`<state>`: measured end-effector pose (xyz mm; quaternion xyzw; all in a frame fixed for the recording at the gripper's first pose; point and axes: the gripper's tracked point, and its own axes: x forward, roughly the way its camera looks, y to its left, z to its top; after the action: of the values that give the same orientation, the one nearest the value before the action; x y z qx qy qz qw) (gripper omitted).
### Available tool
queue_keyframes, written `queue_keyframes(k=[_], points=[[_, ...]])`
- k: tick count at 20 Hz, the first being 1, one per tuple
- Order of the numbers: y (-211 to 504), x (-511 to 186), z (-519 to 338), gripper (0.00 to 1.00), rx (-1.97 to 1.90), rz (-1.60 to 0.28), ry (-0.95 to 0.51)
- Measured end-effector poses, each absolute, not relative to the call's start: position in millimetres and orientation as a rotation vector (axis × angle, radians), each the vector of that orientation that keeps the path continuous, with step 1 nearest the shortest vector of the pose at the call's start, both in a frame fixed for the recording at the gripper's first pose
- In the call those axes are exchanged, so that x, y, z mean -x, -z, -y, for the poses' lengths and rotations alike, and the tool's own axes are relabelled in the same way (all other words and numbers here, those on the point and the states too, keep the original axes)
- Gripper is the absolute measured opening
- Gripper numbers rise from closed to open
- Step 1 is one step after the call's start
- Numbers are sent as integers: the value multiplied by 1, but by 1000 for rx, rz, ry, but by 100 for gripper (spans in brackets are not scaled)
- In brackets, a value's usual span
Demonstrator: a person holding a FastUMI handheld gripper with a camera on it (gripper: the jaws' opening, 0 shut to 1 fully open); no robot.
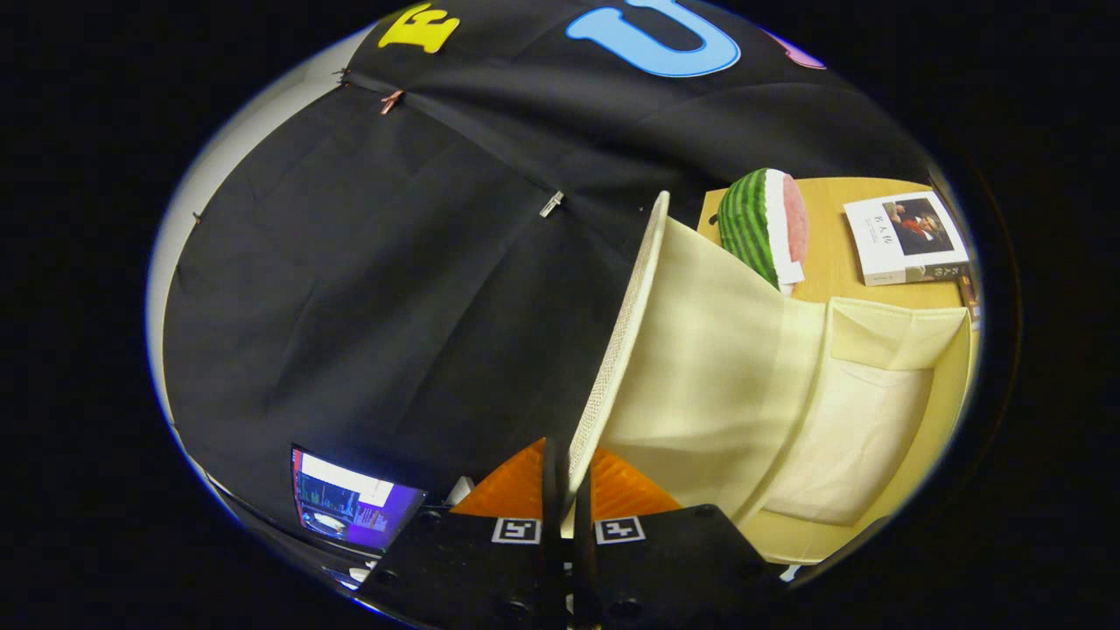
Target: Open the storage box then place both shoes into the box .Put the left shoe in first, then the right shoe, with the right side of both shoes facing outward in a uniform manner.
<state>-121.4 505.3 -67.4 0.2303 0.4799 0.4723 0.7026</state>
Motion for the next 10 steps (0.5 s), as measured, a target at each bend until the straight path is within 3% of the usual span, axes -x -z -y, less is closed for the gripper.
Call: queue_keyframes(k=[3, 5, 9, 10], points=[[72, 121, -515, 8, -503, -1076, -1052], [70, 118, -517, 14, -491, -1044, -1059], [57, 97, -490, 100, -397, -918, -1024], [52, 86, -477, 98, -374, -871, -1004]])
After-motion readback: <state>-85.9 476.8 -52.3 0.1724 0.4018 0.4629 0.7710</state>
